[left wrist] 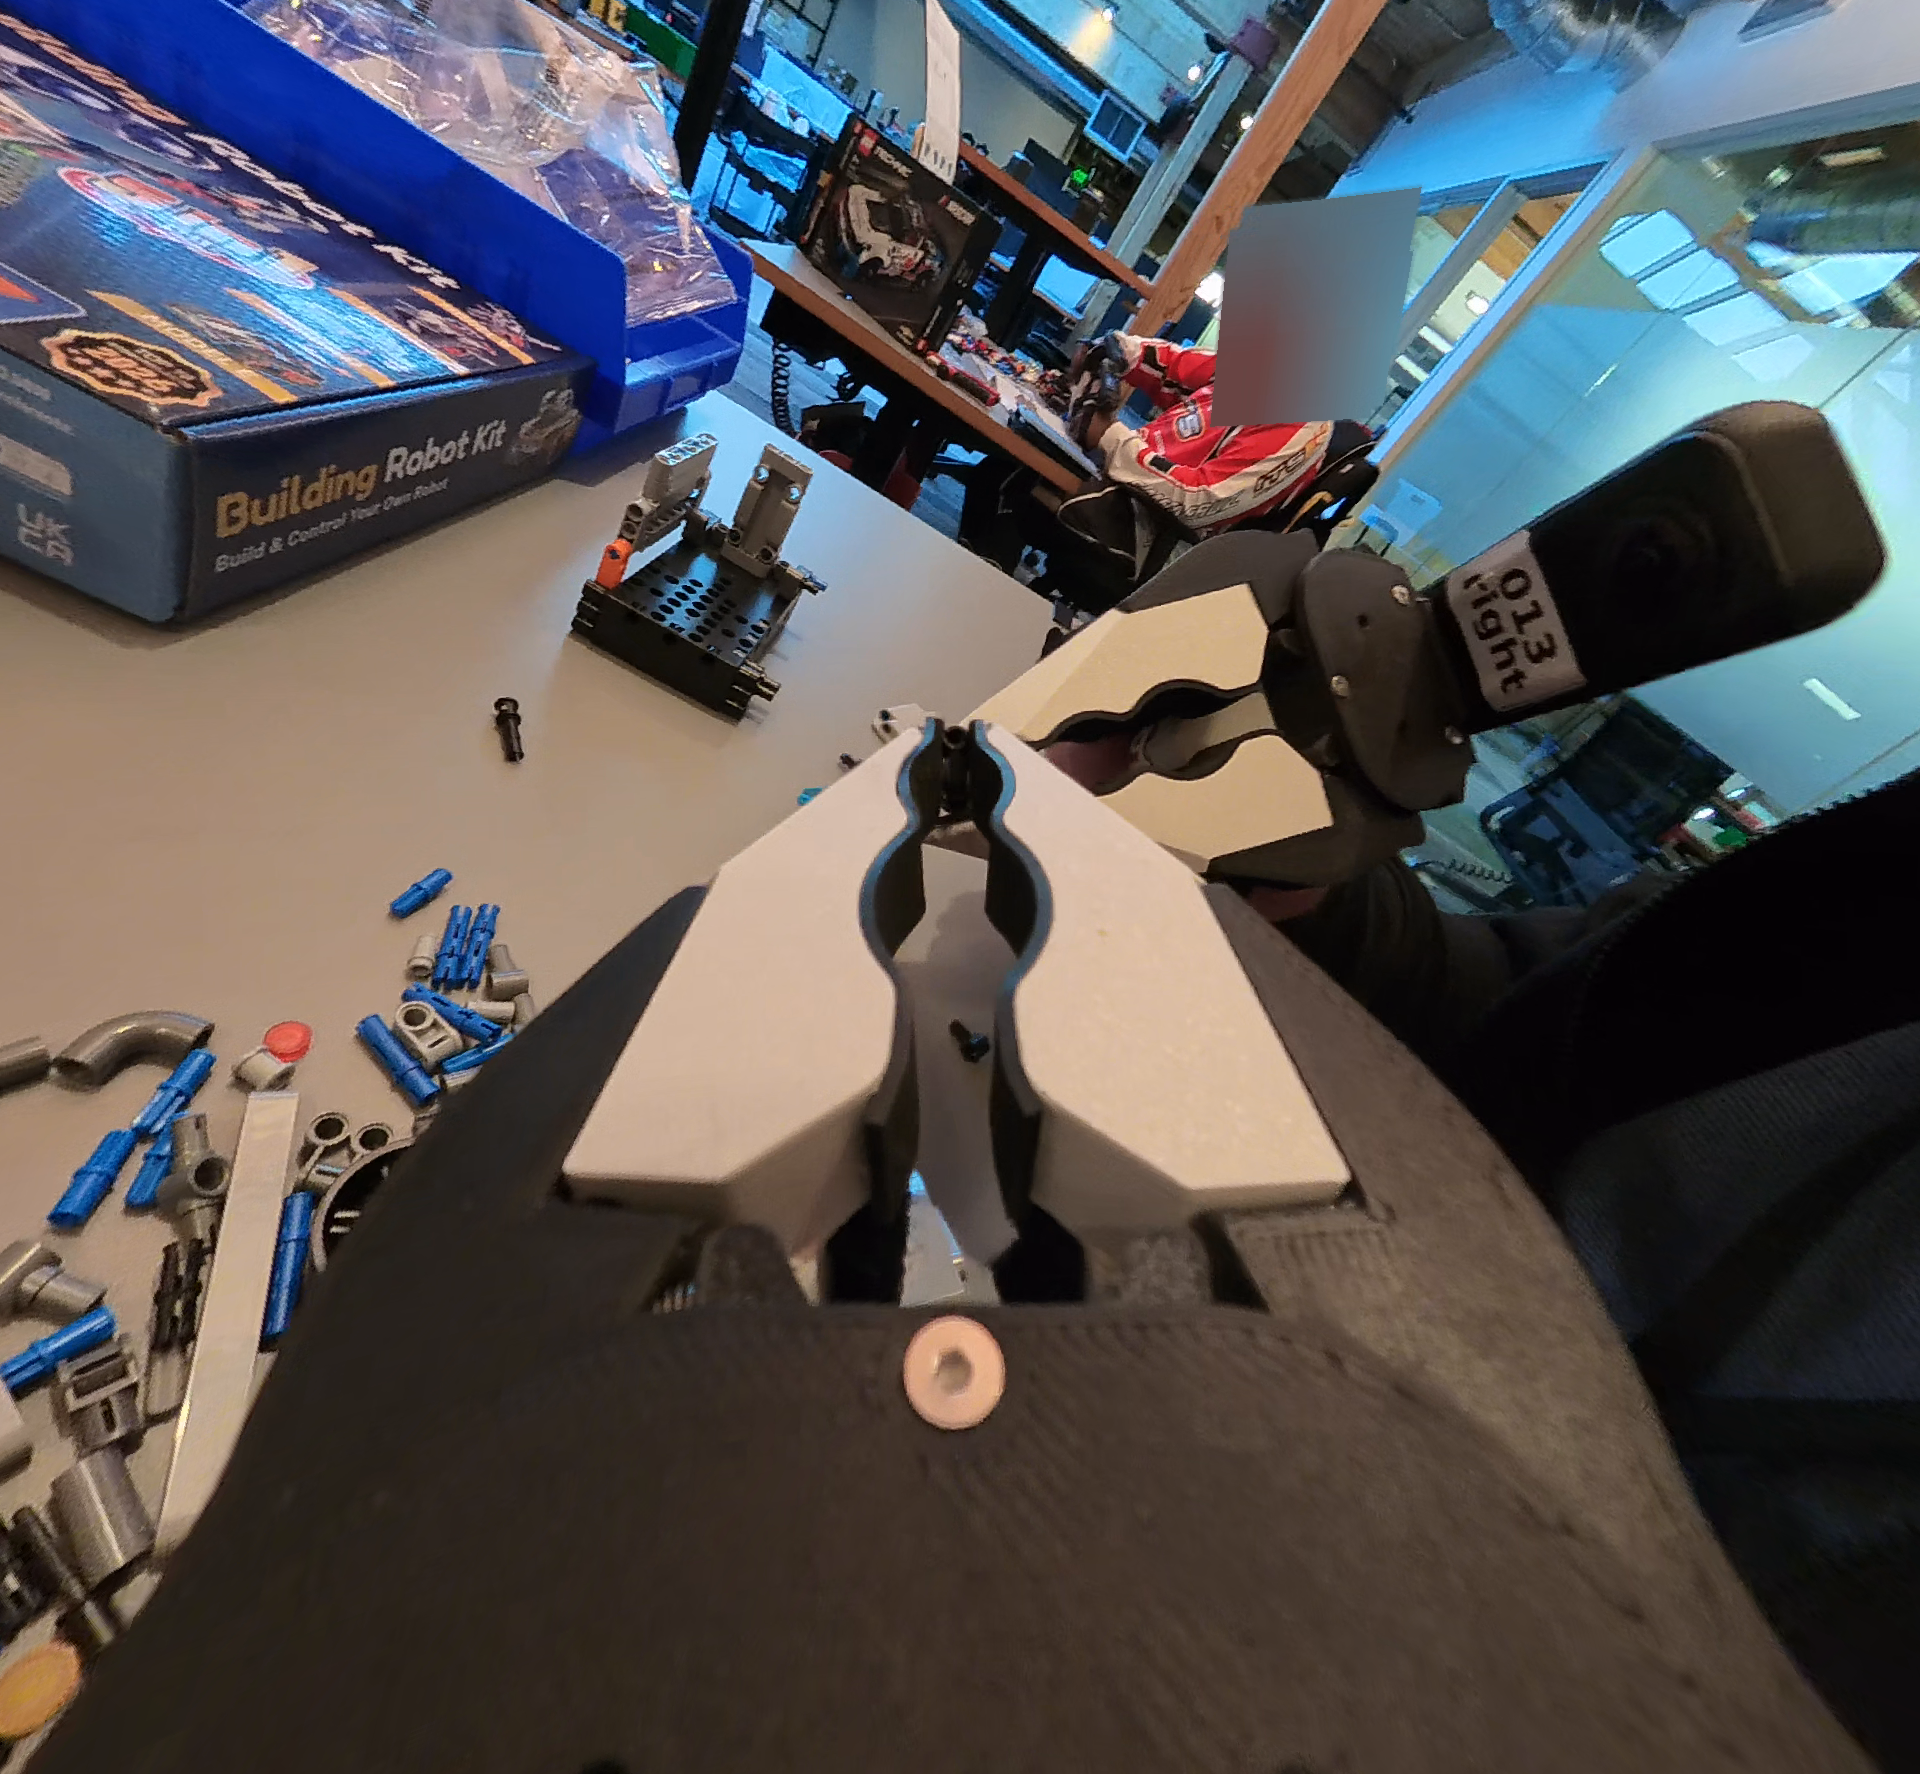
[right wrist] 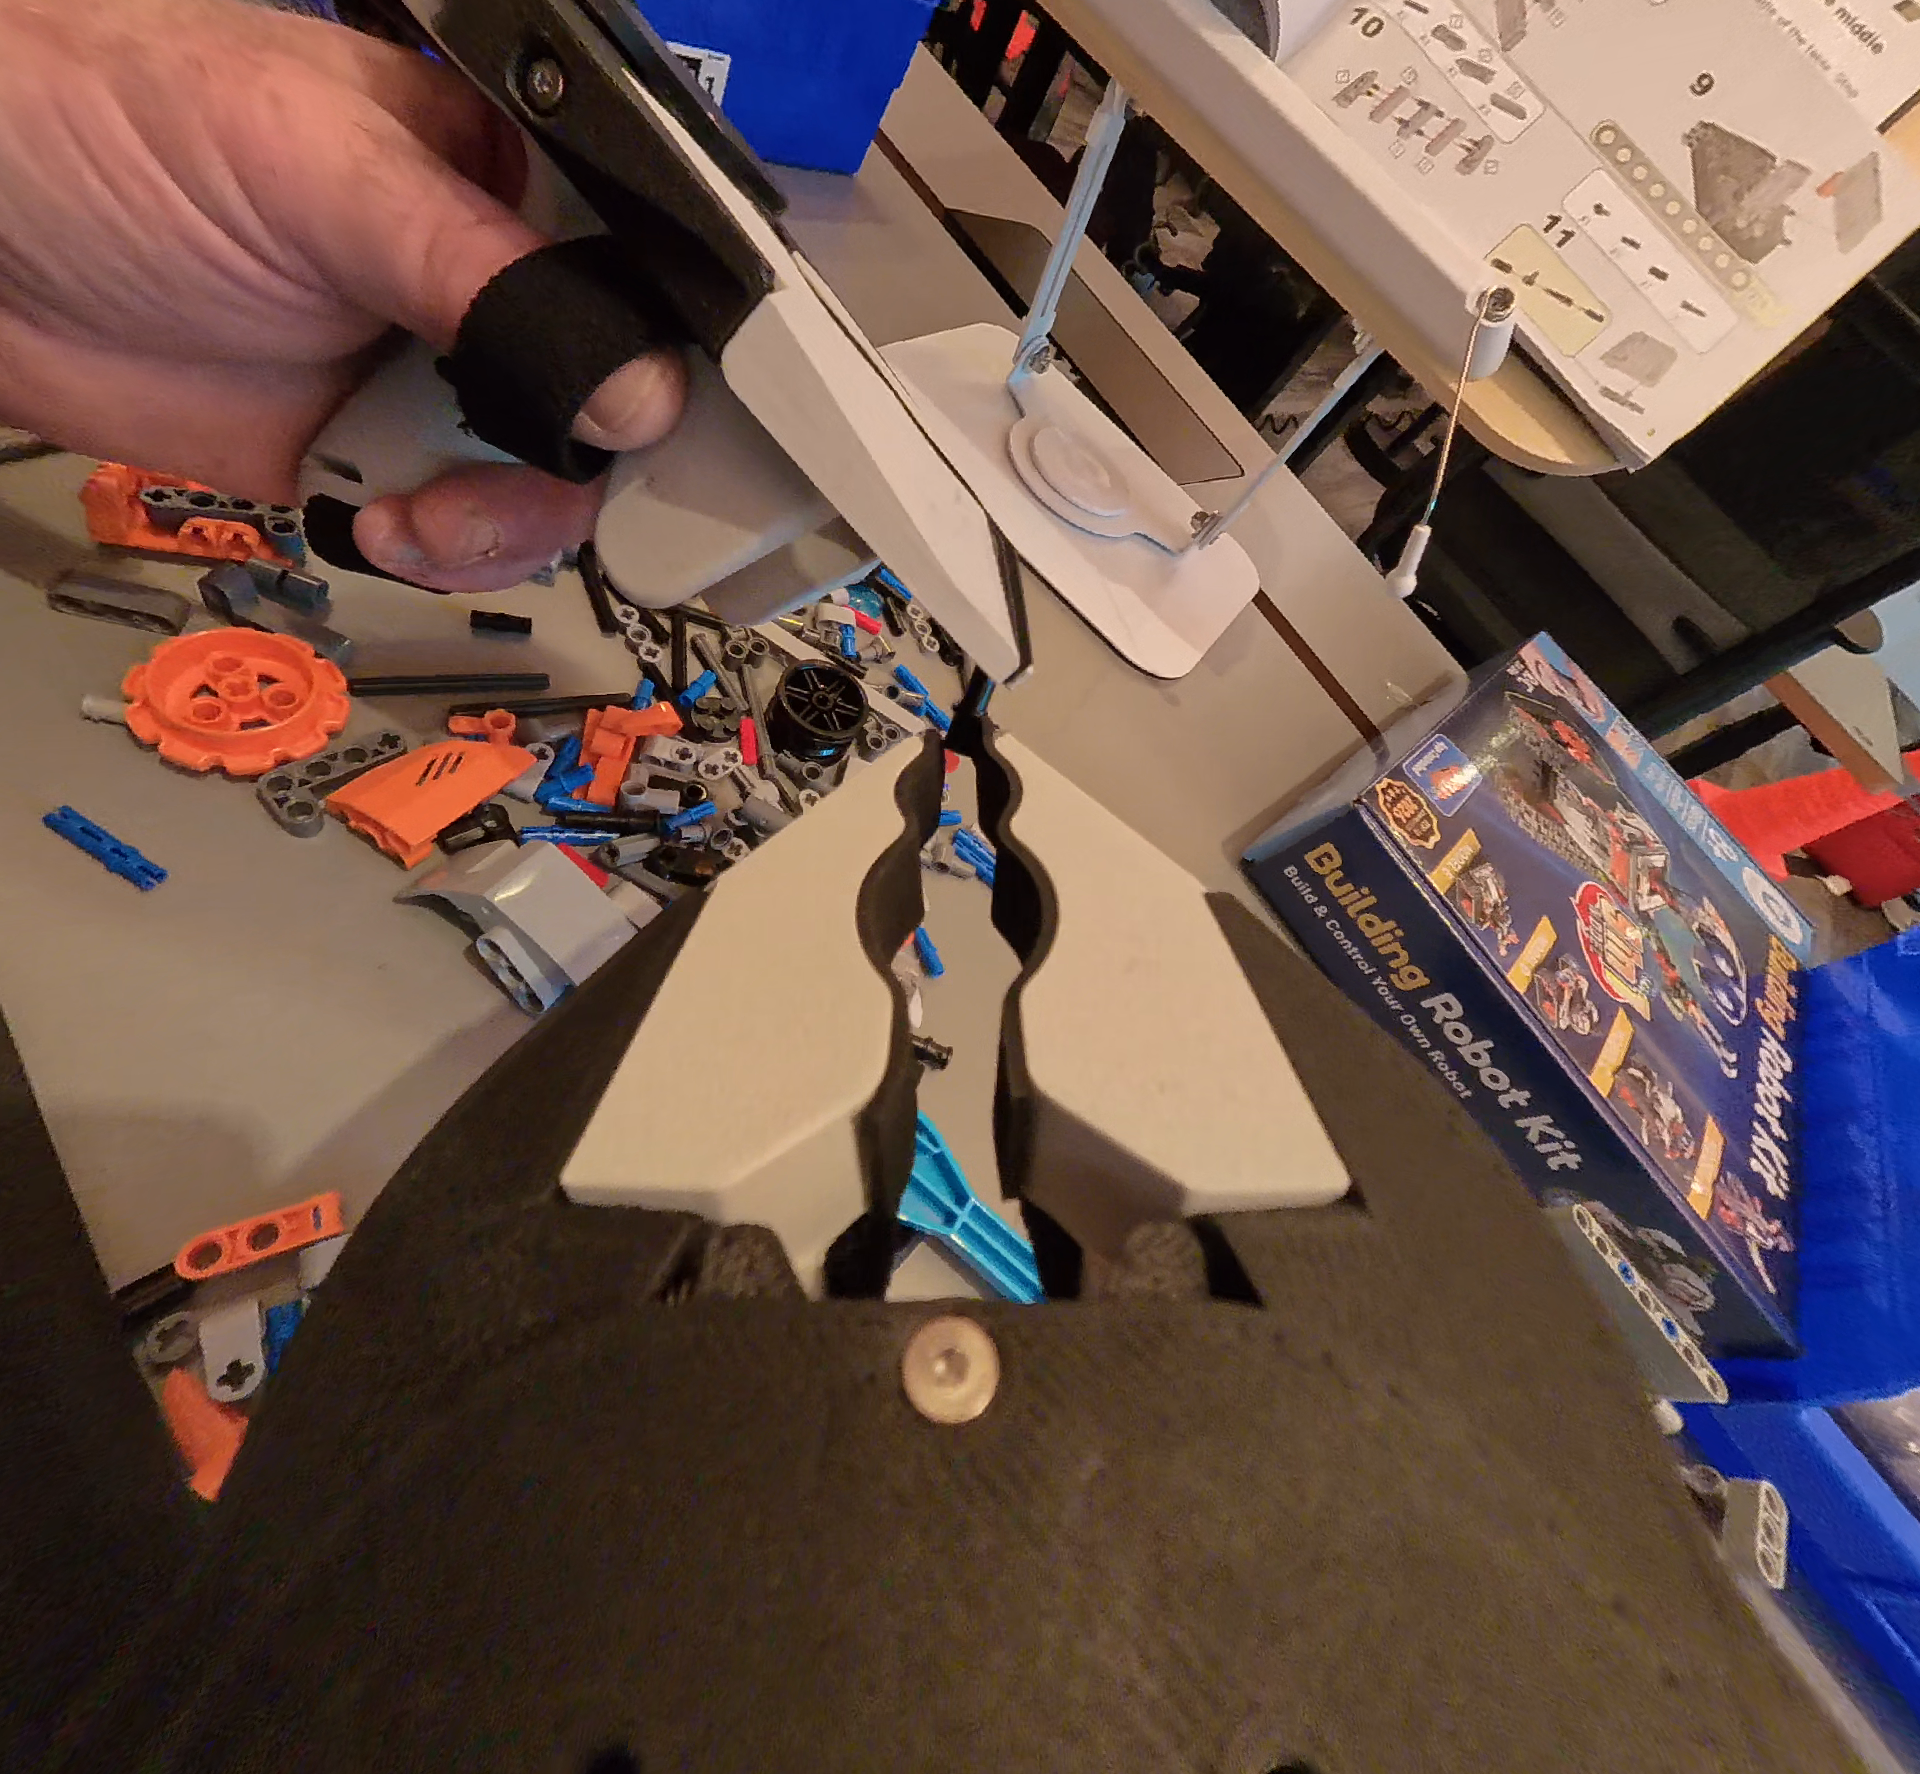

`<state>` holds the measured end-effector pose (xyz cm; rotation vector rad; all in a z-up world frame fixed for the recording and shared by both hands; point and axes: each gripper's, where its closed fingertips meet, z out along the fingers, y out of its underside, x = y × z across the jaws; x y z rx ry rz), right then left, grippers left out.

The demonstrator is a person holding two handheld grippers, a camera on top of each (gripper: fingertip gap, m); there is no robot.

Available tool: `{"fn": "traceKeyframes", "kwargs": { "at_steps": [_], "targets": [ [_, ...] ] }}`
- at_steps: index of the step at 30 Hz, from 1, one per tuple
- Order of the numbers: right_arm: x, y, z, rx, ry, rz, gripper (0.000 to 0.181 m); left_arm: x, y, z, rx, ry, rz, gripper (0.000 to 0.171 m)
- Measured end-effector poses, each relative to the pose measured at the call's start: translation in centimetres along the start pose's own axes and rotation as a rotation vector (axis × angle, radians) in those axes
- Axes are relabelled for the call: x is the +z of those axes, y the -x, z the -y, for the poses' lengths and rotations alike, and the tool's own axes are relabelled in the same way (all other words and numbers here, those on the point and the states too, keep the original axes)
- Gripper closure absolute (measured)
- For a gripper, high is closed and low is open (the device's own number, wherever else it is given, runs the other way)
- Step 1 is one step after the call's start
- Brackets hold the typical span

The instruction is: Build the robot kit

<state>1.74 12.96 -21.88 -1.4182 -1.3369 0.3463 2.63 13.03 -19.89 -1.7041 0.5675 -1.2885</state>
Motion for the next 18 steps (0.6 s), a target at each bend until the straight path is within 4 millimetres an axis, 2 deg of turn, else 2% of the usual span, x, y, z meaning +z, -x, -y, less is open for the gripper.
{"fn": "traceKeyframes", "kwargs": {
  "at_steps": [7, 14, 18],
  "targets": [
    [-0.5, 0.0, 0.3, 0.018, -0.035, 0.029, 0.178, -0.1, -0.4, 0.1, -0.045, -0.012, -0.048, 0.171],
    [-1.4, 0.0, 1.1, 0.119, -0.128, 0.114, 0.178, -0.1, -1.1, 0.5, -0.159, -0.070, -0.158, 0.171],
    [-1.6, 0.0, 1.2, 0.097, -0.131, 0.106, 0.178, -0.1, -1.3, 0.5, -0.146, -0.065, -0.163, 0.170]
  ]
}}
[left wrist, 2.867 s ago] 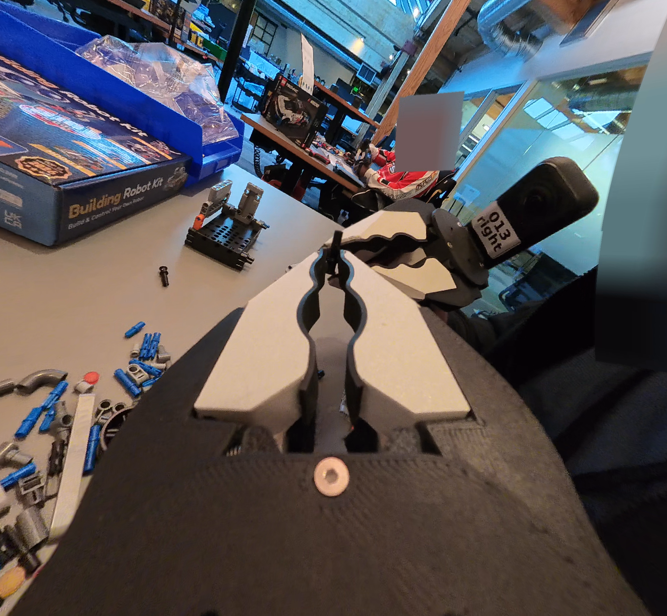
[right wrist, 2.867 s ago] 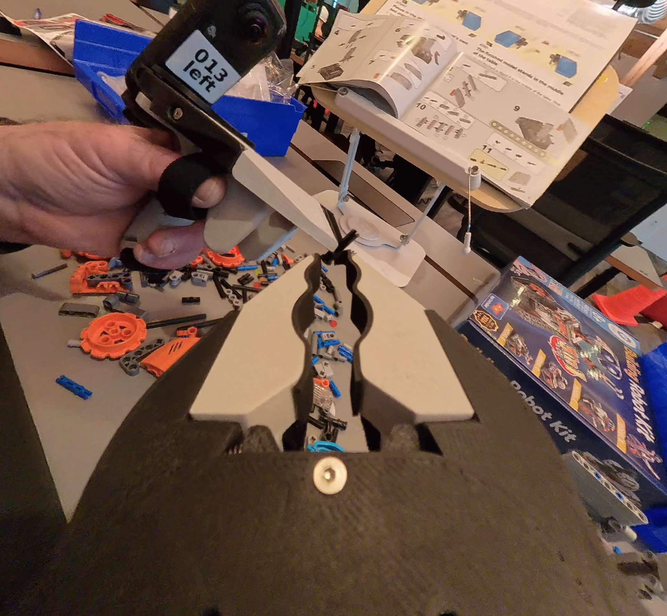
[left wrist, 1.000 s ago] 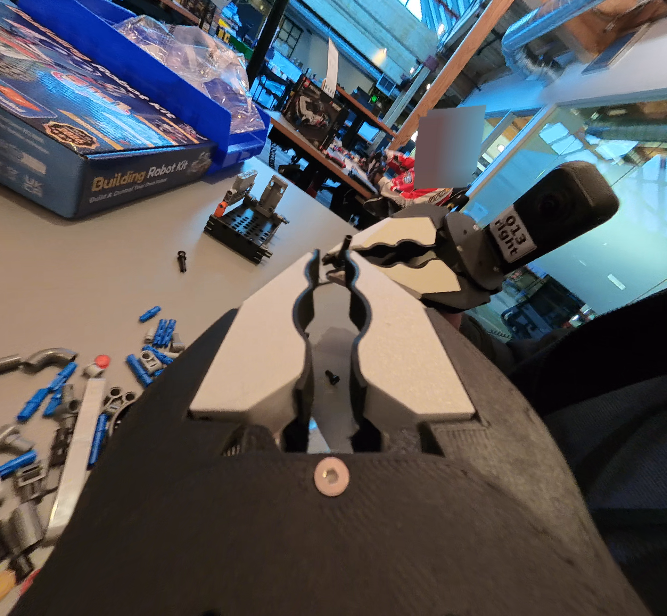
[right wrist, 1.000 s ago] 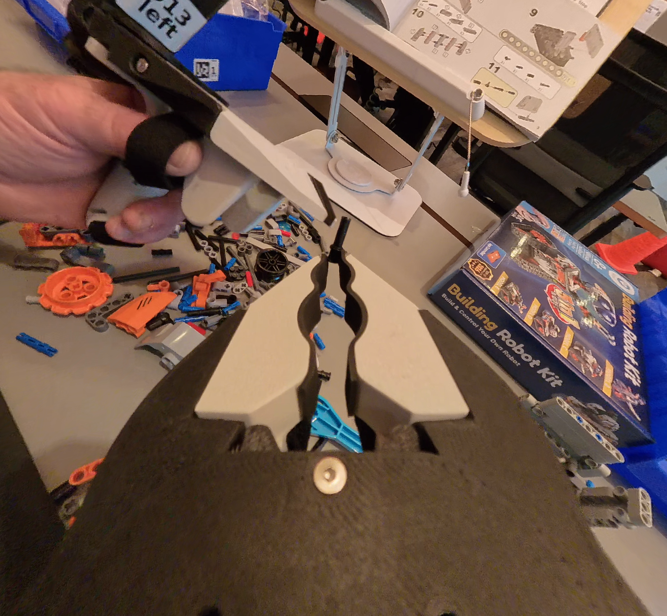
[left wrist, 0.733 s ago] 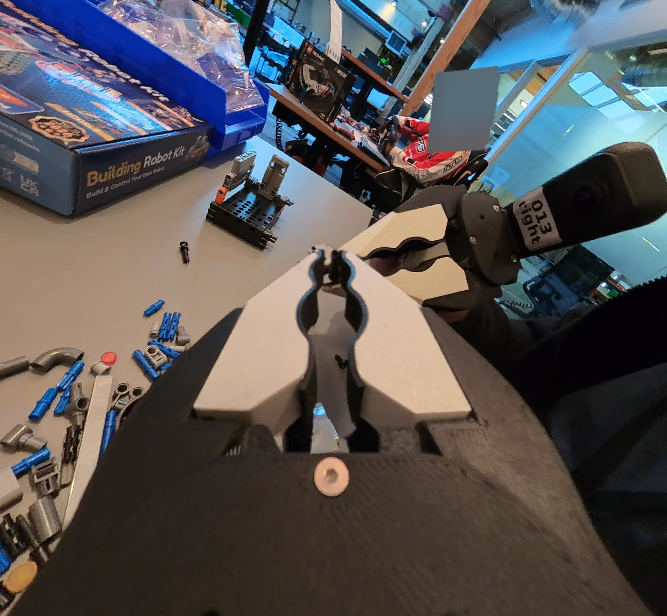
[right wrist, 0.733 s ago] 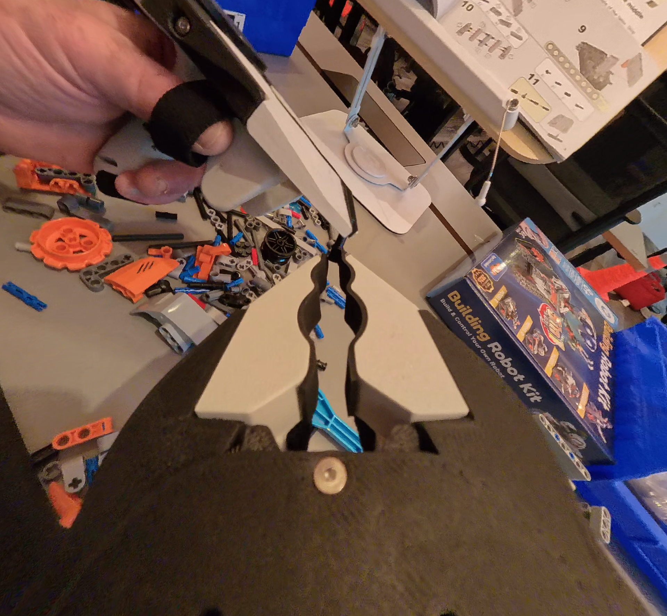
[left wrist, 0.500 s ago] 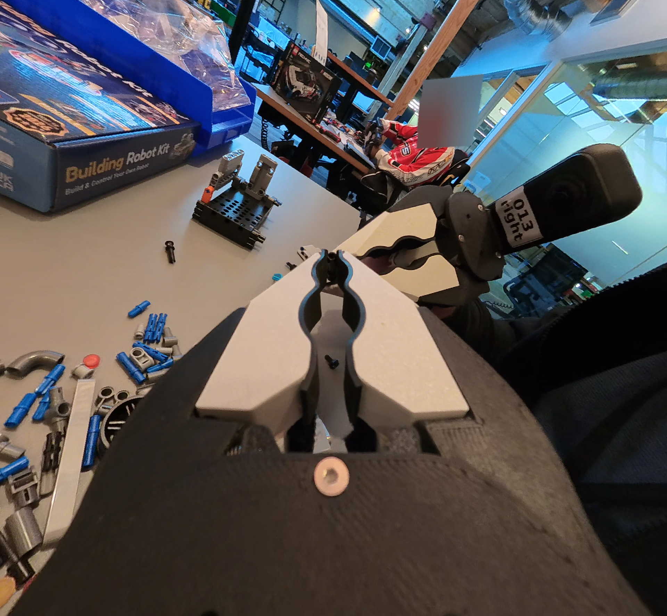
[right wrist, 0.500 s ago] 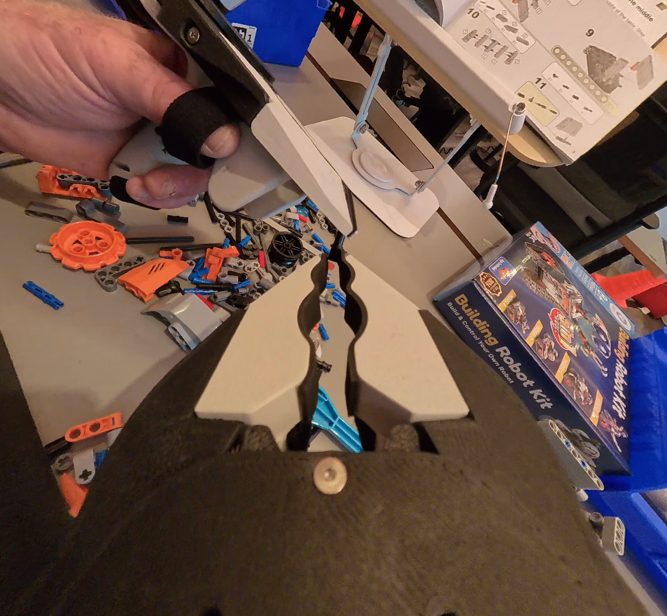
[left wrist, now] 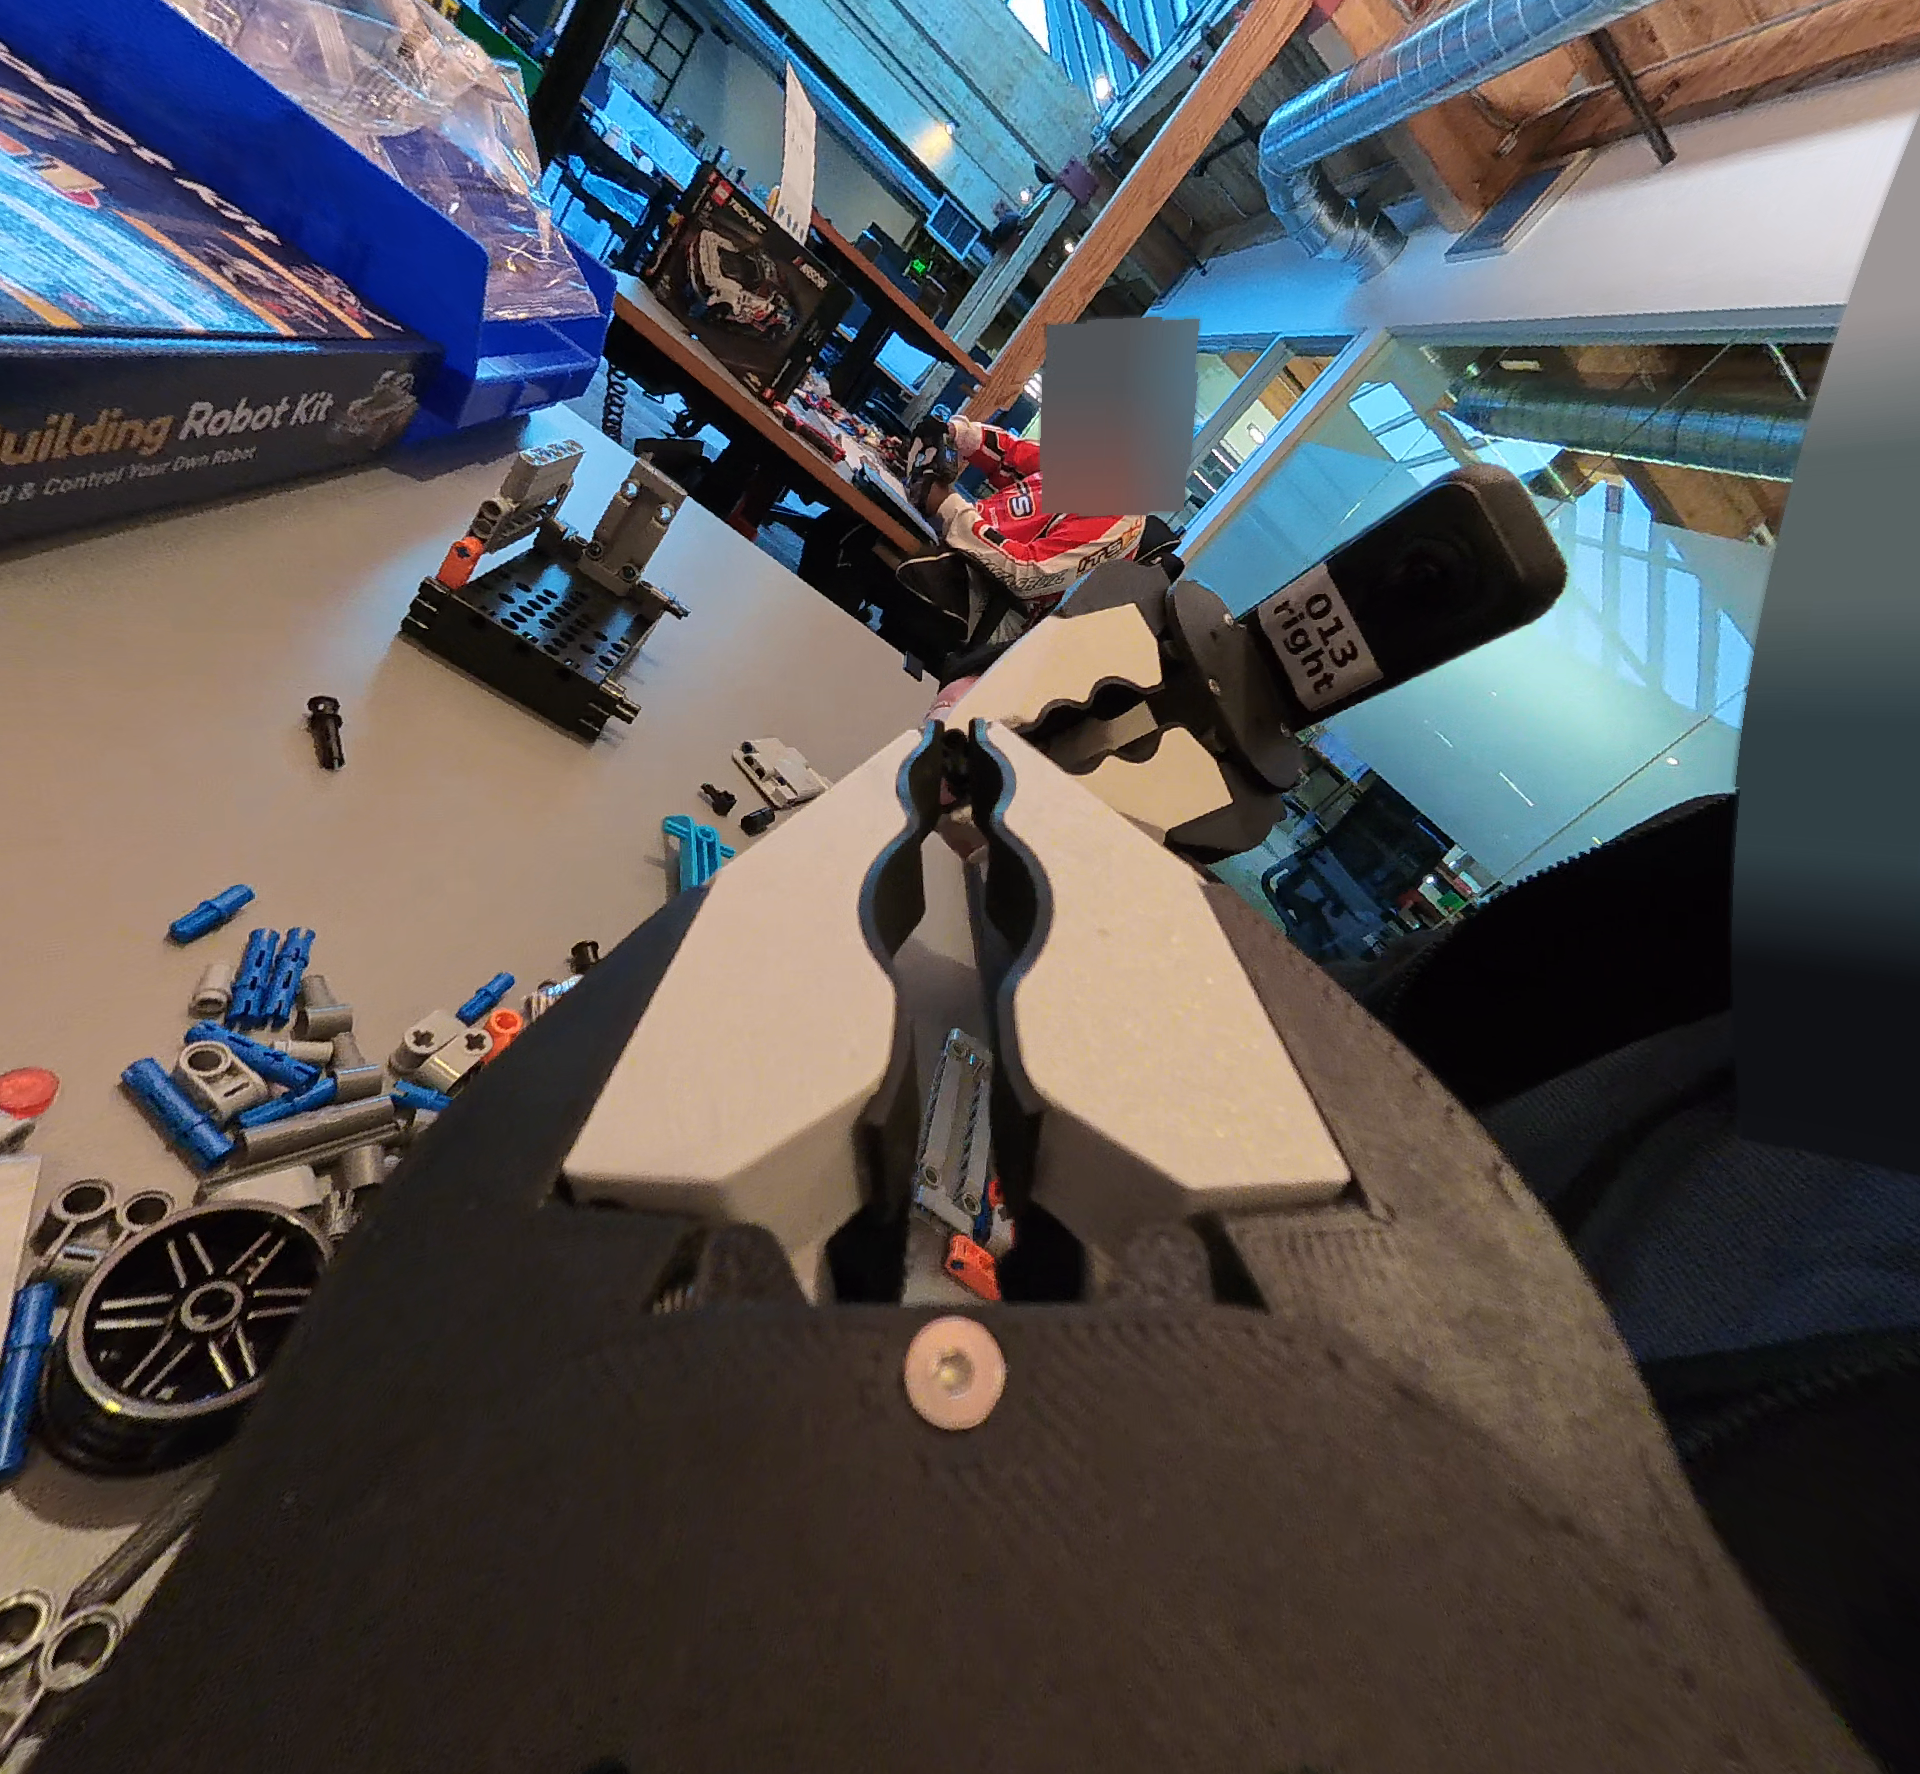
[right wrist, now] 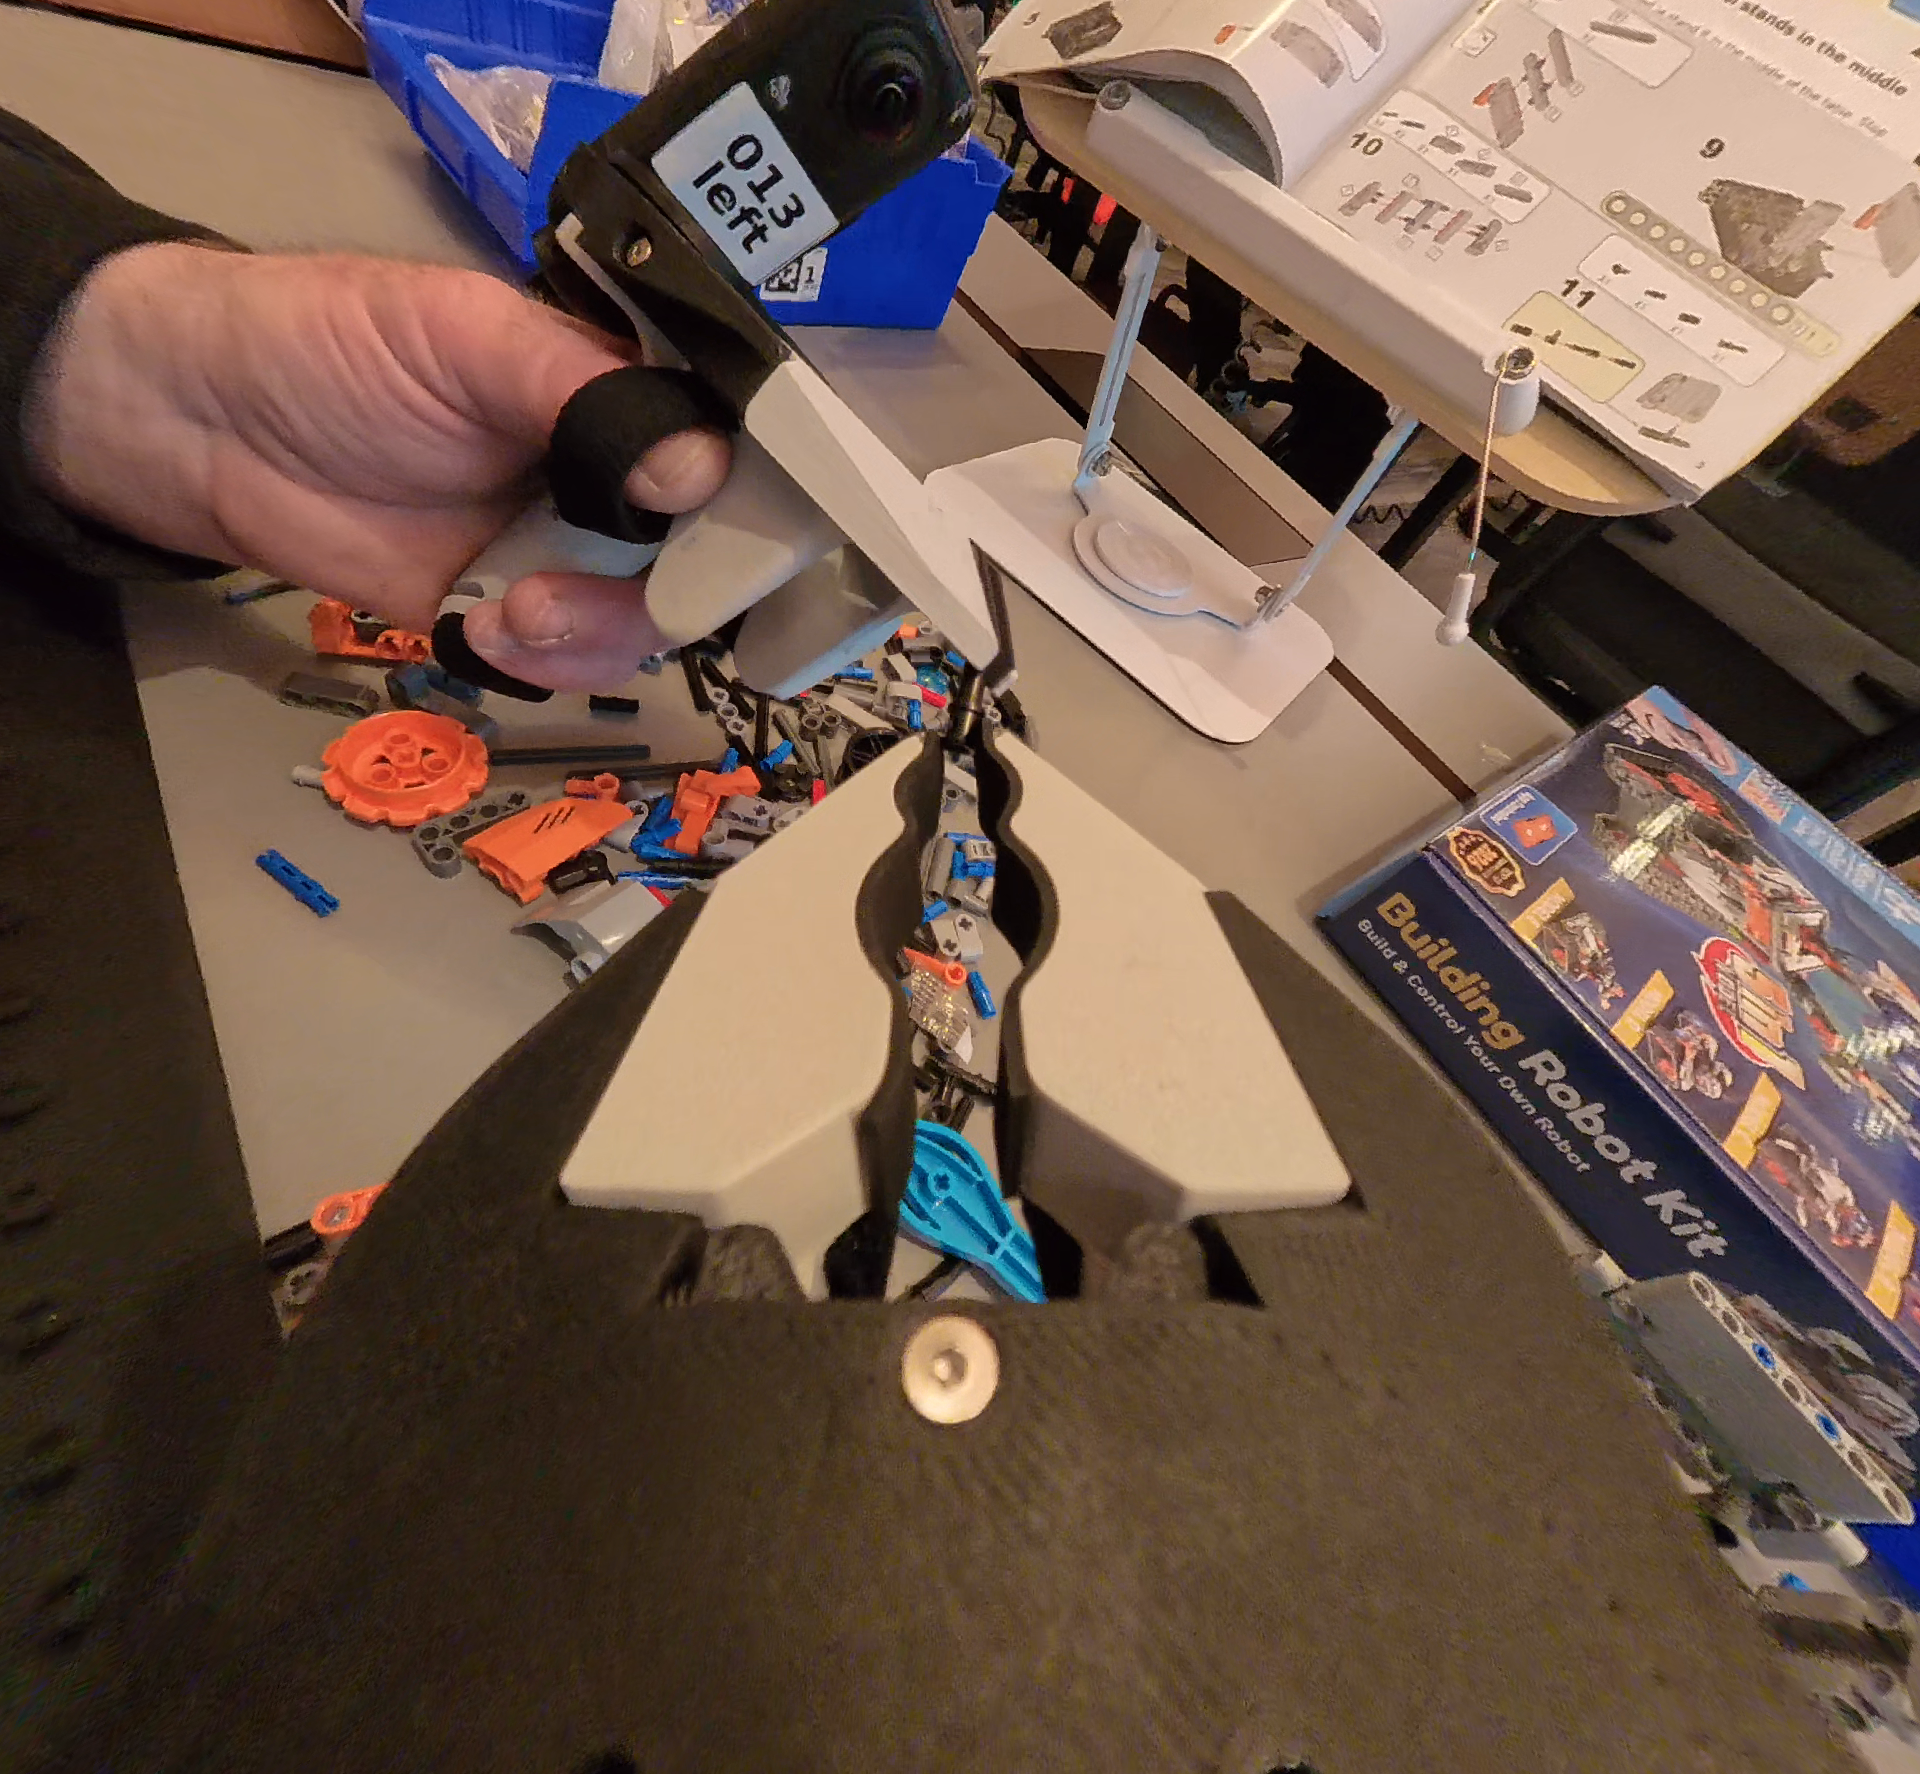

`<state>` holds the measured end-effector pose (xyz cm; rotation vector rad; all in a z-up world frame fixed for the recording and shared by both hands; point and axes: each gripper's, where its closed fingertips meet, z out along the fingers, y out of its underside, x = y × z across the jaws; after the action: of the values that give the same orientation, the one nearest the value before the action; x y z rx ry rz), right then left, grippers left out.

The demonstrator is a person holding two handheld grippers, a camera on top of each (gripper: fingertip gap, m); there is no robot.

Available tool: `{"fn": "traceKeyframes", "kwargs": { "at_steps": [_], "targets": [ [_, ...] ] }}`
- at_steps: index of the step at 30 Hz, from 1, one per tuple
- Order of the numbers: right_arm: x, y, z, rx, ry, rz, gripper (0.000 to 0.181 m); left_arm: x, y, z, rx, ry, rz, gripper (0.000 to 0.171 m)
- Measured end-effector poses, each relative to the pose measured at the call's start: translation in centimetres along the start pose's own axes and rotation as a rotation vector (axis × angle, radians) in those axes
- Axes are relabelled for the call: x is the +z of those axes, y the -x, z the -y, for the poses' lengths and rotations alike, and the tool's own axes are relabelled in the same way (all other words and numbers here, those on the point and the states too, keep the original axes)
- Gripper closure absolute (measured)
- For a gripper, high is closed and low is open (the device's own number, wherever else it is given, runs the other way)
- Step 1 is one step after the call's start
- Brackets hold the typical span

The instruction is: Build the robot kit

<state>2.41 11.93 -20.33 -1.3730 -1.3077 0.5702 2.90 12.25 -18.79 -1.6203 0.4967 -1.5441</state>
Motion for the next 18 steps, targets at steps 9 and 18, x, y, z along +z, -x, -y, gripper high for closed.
{"fn": "traceKeyframes", "kwargs": {
  "at_steps": [9, 18],
  "targets": [
    [-0.47, -0.42, 0.68, 0.038, -0.054, -0.007, 0.177, 0.15, -0.26, 0.54, -0.050, -0.063, -0.022, 0.171],
    [-0.48, -0.97, 0.97, 0.086, -0.078, -0.032, 0.167, 0.12, -0.07, 0.68, -0.044, -0.083, -0.008, 0.171]
  ]
}}
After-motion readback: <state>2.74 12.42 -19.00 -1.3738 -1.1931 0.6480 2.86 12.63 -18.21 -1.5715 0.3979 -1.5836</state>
